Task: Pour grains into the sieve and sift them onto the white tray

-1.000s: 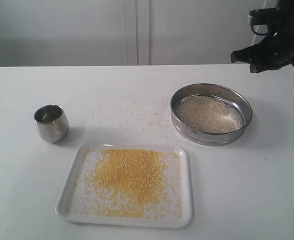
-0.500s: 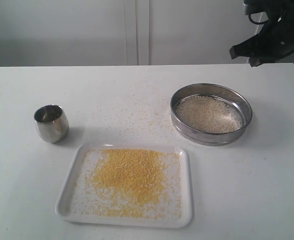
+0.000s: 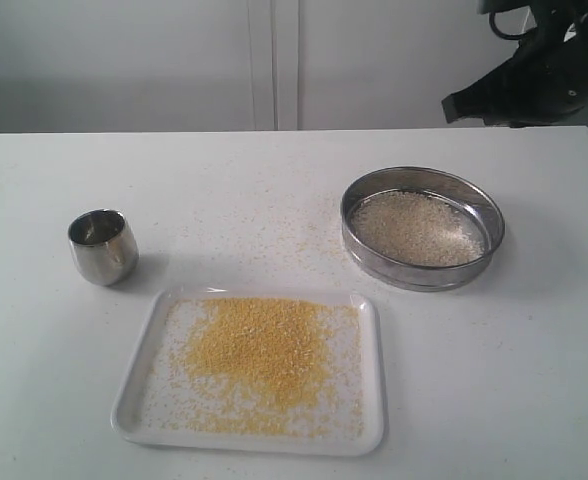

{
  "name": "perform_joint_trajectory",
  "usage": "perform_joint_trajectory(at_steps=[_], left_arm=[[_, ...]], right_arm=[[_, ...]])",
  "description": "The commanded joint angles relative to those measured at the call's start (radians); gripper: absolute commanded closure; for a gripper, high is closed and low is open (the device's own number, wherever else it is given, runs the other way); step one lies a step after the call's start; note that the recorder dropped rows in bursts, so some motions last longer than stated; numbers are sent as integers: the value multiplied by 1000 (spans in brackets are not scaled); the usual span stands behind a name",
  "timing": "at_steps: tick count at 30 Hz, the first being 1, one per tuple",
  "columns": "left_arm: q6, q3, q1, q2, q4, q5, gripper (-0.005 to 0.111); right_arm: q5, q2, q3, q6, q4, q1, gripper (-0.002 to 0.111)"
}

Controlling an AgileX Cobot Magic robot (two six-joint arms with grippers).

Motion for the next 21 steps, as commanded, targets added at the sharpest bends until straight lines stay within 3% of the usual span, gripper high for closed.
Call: perform_joint_trajectory(at_steps=[1, 21], left_arm=[[-4, 8, 3, -8, 0, 8, 107], [-4, 8, 3, -8, 0, 8, 107]], right_arm=[[-32, -100, 88, 38, 0, 9, 108], [-126, -538, 426, 47, 0, 9, 108]])
